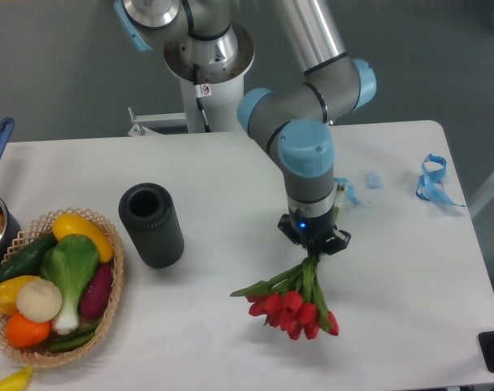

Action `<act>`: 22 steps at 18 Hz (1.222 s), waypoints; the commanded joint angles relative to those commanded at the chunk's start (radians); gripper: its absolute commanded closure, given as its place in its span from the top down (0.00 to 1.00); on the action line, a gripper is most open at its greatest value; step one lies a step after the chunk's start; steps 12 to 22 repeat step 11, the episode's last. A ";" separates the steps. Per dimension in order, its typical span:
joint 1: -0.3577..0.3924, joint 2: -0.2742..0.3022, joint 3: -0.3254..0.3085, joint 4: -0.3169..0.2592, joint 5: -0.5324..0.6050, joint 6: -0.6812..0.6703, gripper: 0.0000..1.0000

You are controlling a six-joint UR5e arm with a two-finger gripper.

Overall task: Pick up the flowers from the table
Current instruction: 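Close the gripper on the stems and lift the tulips up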

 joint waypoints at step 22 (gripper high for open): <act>0.002 0.011 0.141 -0.186 0.002 0.031 0.00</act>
